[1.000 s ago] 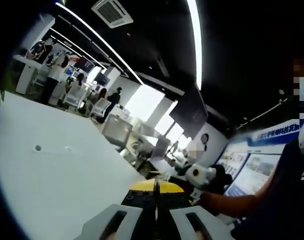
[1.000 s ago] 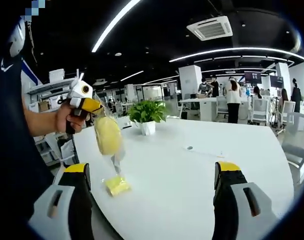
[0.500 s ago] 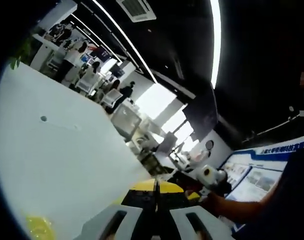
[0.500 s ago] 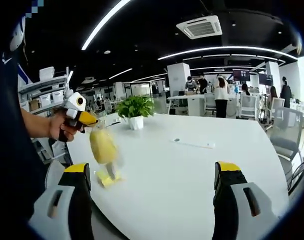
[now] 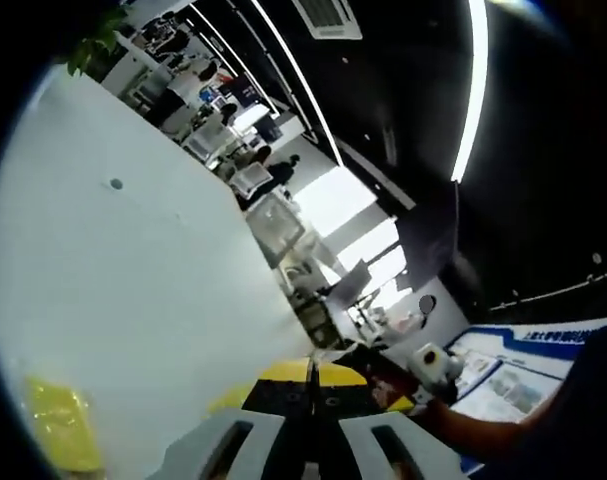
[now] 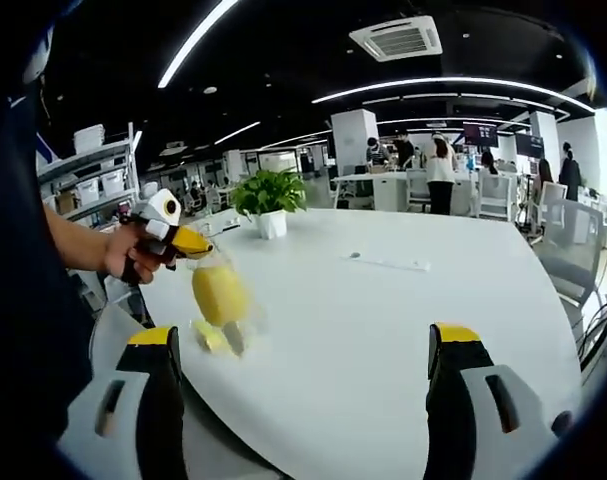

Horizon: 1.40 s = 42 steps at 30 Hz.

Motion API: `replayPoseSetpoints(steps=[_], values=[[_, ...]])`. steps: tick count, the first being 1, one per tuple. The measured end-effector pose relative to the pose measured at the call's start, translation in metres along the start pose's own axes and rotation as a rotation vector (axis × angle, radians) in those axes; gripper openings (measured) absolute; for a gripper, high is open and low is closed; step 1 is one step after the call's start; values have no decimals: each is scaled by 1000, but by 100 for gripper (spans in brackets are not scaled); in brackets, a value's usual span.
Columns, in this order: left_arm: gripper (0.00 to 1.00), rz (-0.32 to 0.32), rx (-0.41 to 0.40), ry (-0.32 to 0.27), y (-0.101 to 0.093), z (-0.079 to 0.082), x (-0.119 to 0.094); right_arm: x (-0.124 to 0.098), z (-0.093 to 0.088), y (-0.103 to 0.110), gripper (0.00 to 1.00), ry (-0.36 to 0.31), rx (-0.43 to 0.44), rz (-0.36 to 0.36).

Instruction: Compare the silicone blocks by pressing each to a similar depth, holding the contact briefly, and releasing to observe deformation and rebound differences across the visible hardness samples.

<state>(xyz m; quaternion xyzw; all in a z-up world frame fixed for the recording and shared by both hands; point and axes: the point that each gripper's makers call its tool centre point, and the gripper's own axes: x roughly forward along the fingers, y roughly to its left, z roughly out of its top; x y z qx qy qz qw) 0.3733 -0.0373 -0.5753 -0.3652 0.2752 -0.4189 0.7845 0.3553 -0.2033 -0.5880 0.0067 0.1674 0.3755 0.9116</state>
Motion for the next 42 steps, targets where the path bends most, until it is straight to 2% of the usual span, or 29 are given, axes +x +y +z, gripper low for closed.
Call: replayPoseSetpoints(steps=[4, 8, 15, 23, 29, 35, 42], values=[[0, 10, -5, 13, 4, -8, 3, -1, -1, 1, 96, 6, -14, -3], [0, 29, -48, 5, 14, -15, 6, -2, -6, 3, 96, 22, -21, 0], [0, 48, -116, 2, 29, -26, 10, -6, -14, 3, 96, 29, 0, -11], [0, 67, -151, 7, 40, -36, 14, -6, -17, 4, 96, 33, 12, -10], [0, 110, -212, -4, 66, -43, 13, -4, -23, 7, 96, 43, 17, -1], [0, 152, -219, -18, 81, -43, 9, -3, -38, 5, 96, 67, 35, 1], [0, 210, -219, -22, 102, -46, 7, 0, -41, 6, 96, 75, 41, 8]])
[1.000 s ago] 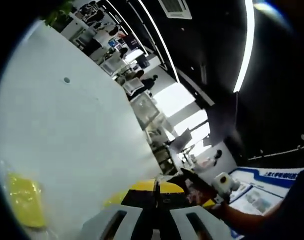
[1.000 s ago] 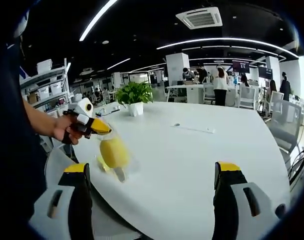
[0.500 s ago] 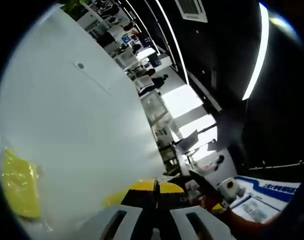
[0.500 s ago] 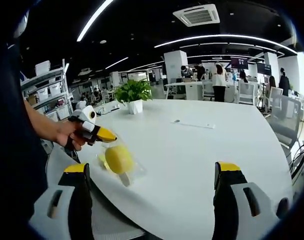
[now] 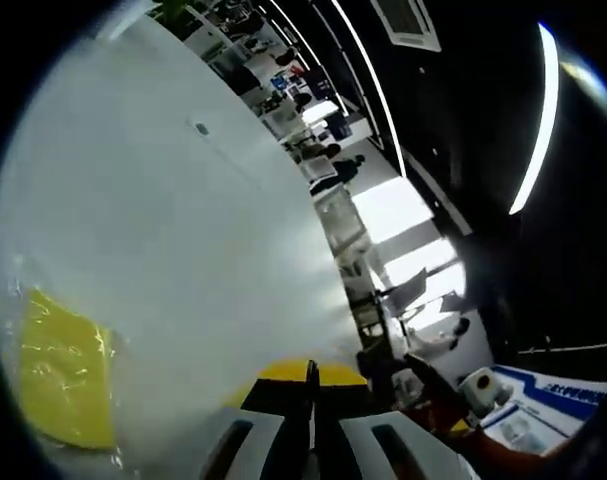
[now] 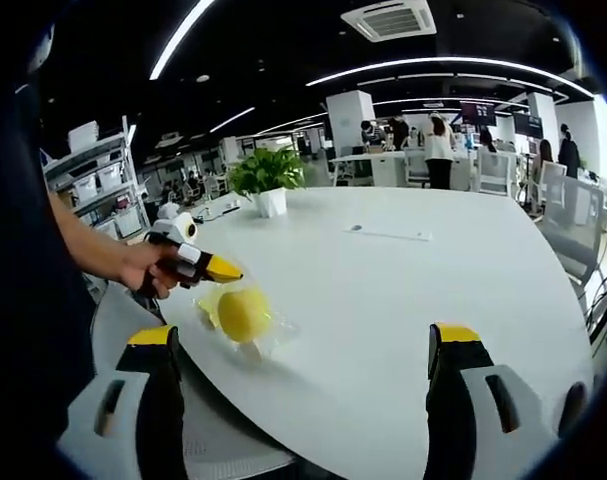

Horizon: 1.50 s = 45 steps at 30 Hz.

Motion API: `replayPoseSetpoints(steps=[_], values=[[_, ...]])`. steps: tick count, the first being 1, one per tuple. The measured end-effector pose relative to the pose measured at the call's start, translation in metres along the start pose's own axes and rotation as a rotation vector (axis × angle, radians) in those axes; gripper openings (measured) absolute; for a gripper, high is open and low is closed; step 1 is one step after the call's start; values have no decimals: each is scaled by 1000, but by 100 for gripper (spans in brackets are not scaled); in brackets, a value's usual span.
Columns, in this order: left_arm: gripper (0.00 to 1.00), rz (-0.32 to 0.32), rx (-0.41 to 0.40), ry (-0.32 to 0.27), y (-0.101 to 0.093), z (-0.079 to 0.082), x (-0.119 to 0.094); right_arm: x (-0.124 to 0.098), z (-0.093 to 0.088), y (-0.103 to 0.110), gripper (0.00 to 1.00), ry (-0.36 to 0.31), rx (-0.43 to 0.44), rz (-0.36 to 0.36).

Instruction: Compare the silicone blocks by pressing each to a similar depth, holding the contact briefly, and releasing to observe deformation and rebound differences across the visible hardness samples.

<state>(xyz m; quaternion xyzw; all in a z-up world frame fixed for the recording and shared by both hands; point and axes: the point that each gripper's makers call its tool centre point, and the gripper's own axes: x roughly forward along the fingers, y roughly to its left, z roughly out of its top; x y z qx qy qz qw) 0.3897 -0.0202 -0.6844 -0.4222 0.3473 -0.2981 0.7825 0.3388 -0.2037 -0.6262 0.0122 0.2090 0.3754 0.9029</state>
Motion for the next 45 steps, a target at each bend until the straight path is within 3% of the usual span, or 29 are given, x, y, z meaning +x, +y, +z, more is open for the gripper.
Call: replayPoseSetpoints(steps=[4, 10, 16, 18, 20, 26, 32, 38, 45], values=[[0, 49, -12, -35, 16, 8, 1, 2, 0, 3, 96, 4, -1, 10], [0, 111, -50, -48, 39, 13, 3, 1, -2, 2, 96, 8, 5, 11], [0, 182, -35, -44, 59, 14, 5, 3, -3, 0, 96, 8, 24, 12], [0, 207, -106, -77, 67, 16, 5, 4, -3, 0, 96, 8, 24, 14], [0, 213, -119, -90, 71, 15, 6, 6, -2, 0, 96, 11, 24, 18], [0, 268, -103, -80, 83, 6, 13, 8, -2, 0, 96, 15, 24, 26], [0, 320, 14, -21, 91, 1, 18, 7, -3, -3, 96, 22, 29, 23], [0, 363, 55, 32, 101, -7, 18, 8, -4, -3, 96, 21, 33, 22], [0, 397, 96, 48, 109, -8, 21, 9, -5, 0, 96, 27, 30, 27]])
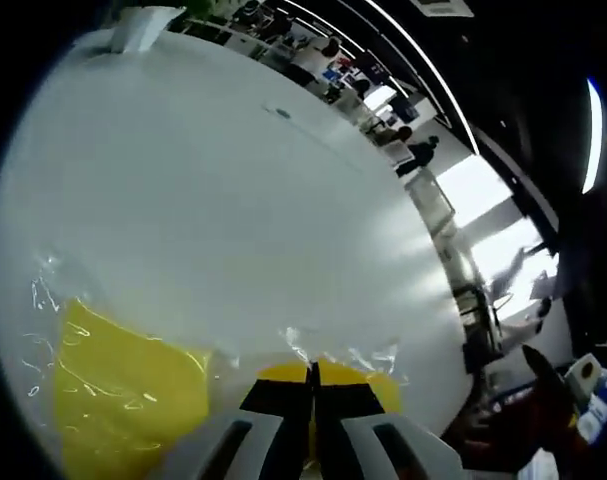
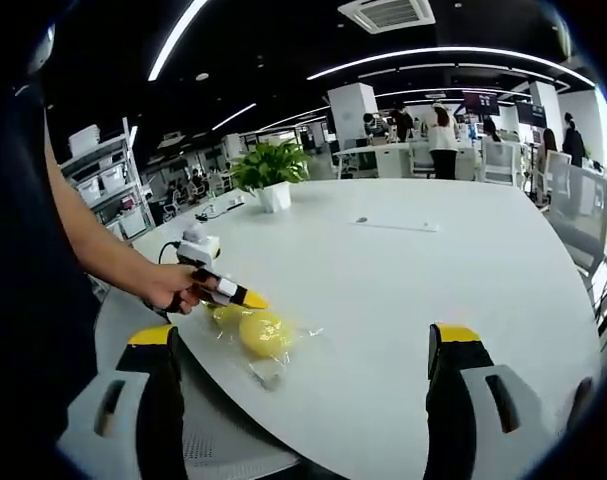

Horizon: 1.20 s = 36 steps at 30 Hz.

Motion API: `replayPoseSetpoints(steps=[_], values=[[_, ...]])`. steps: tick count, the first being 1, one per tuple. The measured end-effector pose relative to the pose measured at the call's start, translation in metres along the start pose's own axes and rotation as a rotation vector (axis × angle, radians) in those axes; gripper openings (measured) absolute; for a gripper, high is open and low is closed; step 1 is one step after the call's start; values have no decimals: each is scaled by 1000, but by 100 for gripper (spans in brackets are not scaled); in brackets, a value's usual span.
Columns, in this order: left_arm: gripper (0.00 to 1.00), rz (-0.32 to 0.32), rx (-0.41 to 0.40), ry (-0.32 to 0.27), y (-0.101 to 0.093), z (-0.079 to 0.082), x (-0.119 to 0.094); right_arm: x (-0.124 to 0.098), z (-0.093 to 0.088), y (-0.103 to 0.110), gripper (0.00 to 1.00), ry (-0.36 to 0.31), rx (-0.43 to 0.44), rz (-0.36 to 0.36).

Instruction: Compare the silicone blocks by pressing each to a similar depth, holding the contact briefly, and releasing to observe deformation and rebound differences across the visible hardness samples.

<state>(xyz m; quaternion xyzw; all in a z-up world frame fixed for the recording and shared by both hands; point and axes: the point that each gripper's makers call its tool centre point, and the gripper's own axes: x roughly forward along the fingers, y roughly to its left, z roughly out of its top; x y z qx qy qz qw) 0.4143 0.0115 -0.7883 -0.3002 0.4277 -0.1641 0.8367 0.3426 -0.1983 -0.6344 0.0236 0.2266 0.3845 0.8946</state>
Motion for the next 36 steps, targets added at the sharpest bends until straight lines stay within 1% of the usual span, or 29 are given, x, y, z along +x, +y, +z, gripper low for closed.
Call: replayPoseSetpoints(steps=[9, 14, 16, 17, 18, 19, 20, 21, 24, 26, 28, 29, 30, 32, 33, 35, 36], values=[[0, 18, 43, 11, 3, 0, 1, -3, 2, -1, 96, -6, -1, -12], [0, 10, 73, 19, 3, 0, 2, -2, 3, 1, 96, -9, -1, -13], [3, 5, 83, 25, 3, 1, 2, -2, 2, 1, 96, -9, -2, -13], [5, 0, 107, 31, 0, 1, 1, -1, 2, 1, 96, -8, -3, -13], [8, 5, 177, 45, 0, 1, 0, -1, 2, 1, 96, -8, -4, -14], [10, 5, 209, 44, -2, 1, 0, -1, 2, 2, 96, -8, -4, -14], [16, -9, 256, 35, -7, 3, 0, -1, 2, 1, 96, -8, -3, -14], [22, -13, 266, 31, -9, 3, -1, 0, 2, 1, 96, -9, -3, -14], [39, -33, 347, -2, -20, 9, -4, 1, 3, 3, 96, -13, -3, -14], [51, -32, 397, -15, -24, 12, -7, 2, 4, 3, 96, -12, -1, -13], [57, -50, 399, -15, -27, 11, -10, 4, 3, 4, 96, -3, 3, -14], [61, -54, 414, -24, -29, 13, -13, 6, 2, 4, 96, 1, 2, -13], [65, -63, 447, -50, -31, 18, -15, 6, 2, 4, 96, 5, 2, -13], [73, -84, 501, -87, -38, 27, -25, 7, 4, 4, 96, -3, -9, -15], [77, -106, 533, -110, -42, 32, -32, 7, 5, 4, 96, -7, -9, -16], [87, -116, 562, -127, -42, 37, -46, 8, 6, 2, 96, -6, -15, -25], [90, -122, 583, -142, -42, 41, -53, 9, 5, 1, 96, -2, -17, -29]])
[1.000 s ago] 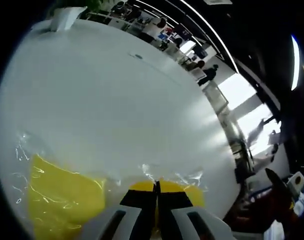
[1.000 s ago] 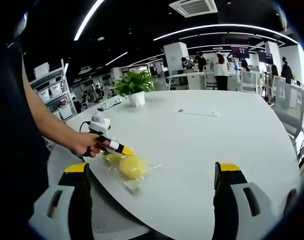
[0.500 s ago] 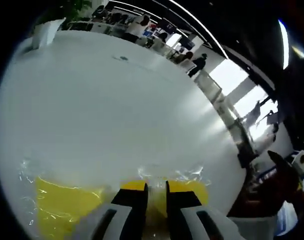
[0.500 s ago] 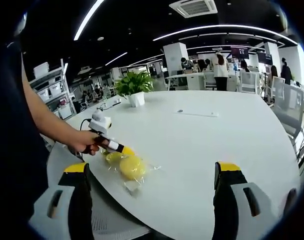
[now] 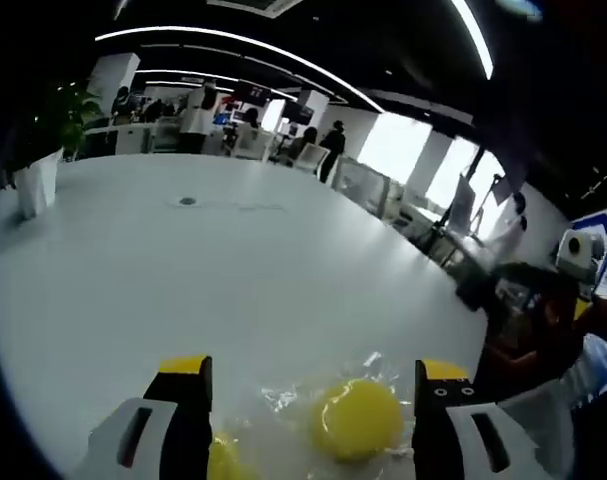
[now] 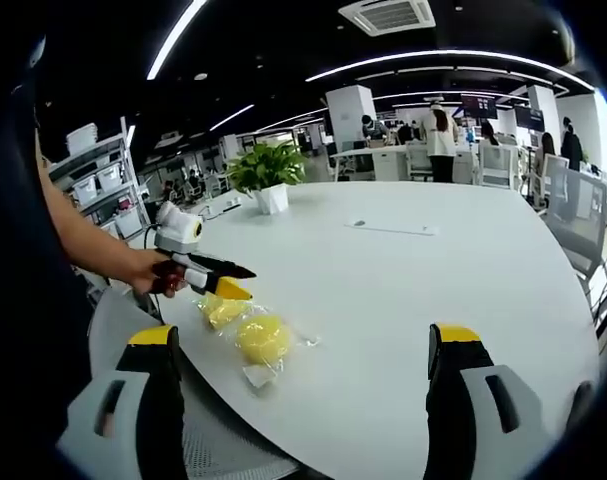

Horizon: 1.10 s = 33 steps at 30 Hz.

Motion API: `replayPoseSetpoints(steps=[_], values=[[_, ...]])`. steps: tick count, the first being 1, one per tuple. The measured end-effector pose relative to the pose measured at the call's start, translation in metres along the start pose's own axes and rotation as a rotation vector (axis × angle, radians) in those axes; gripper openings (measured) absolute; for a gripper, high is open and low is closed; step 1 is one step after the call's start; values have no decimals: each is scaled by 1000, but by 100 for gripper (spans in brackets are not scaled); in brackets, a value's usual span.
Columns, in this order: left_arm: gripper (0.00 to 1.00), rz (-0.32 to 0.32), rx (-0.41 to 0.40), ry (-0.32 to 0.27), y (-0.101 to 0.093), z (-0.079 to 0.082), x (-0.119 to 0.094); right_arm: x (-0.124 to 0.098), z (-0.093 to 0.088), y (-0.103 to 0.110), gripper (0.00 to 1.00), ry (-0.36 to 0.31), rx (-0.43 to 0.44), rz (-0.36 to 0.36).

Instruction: Compare the silicone blocks by pressing each to a similar depth, holding the contact briefly, and releasing to observe deformation and rebound differences across the visible hardness samples.

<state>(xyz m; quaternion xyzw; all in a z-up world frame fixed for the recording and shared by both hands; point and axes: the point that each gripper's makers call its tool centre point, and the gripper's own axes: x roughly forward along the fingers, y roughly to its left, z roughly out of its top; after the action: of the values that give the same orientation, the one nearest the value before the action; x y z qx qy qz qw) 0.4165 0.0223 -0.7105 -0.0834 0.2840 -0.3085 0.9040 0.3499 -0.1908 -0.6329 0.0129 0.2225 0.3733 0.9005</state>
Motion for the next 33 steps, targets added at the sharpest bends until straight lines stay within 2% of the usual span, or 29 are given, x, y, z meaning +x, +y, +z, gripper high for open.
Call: replayPoseSetpoints(steps=[3, 4, 6, 7, 9, 10, 12, 16, 20, 22, 23, 24, 25, 26, 28, 31, 33], values=[[99, -5, 75, -43, 8, 10, -23, 2, -1, -3, 96, 15, -15, -17], [99, -28, 111, -50, 9, 12, -35, 3, 0, -3, 96, 16, -27, -18], [100, -104, 81, -57, 2, 15, -51, 4, 0, -4, 96, 20, -49, -27], [100, -115, 51, -48, 5, 13, -57, 6, 0, -3, 96, 22, -53, -23], [100, -100, 60, -46, 14, 13, -75, 8, 0, -3, 96, 23, -54, -25], [100, -66, 117, -59, 24, 15, -86, 10, 0, -3, 96, 23, -54, -24], [100, -13, 163, -51, 40, 12, -101, 12, -1, -1, 96, 29, -59, -21], [100, 14, 124, -92, 57, 12, -124, 15, -6, -1, 96, 46, -82, -43], [100, 43, 114, -89, 72, 1, -143, 14, -9, -4, 96, 45, -90, -65], [100, 49, 105, -106, 77, -1, -152, 13, -7, -5, 97, 15, -59, -79], [100, 45, 92, -112, 77, -1, -155, 12, -1, -5, 97, -30, -50, -78], [100, 43, 91, -121, 77, -2, -159, 10, 3, -6, 97, -64, -71, -83], [100, 43, 95, -124, 77, -4, -162, 9, 1, -7, 97, -67, -89, -94], [100, 47, 100, -124, 77, -5, -164, 9, -4, -7, 96, -52, -85, -94], [100, 95, 122, -113, 87, -11, -171, 11, -16, -7, 96, -1, -67, -89], [100, 103, 105, -145, 90, -13, -179, 10, -24, -11, 96, 5, -44, -99], [100, 112, 107, -139, 91, -18, -184, 9, -32, -13, 96, 32, -3, -108]])
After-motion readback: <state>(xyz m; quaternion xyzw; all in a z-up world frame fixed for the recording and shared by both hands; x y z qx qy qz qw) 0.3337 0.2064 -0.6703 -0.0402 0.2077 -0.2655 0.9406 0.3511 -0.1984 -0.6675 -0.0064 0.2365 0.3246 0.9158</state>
